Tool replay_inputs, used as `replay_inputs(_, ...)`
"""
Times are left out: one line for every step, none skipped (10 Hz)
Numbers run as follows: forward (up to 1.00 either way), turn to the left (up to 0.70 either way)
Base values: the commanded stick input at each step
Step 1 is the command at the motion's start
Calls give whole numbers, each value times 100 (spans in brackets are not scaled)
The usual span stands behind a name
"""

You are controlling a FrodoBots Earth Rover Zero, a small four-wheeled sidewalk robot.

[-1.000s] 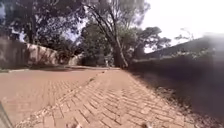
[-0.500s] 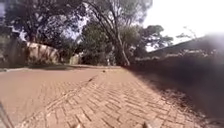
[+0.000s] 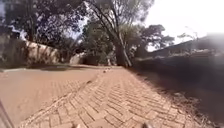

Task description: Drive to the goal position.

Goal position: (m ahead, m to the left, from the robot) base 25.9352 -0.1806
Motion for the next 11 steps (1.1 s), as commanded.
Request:
replay_inputs(70, 0)
replay_inputs(70, 0)
replay_inputs(70, 0)
replay_inputs(70, 0)
replay_inputs(70, -32)
replay_inputs(70, -33)
replay_inputs(70, -27)
replay_inputs(70, -20)
replay_inputs(70, 0)
replay_inputs(70, 0)
replay_inputs(70, 0)
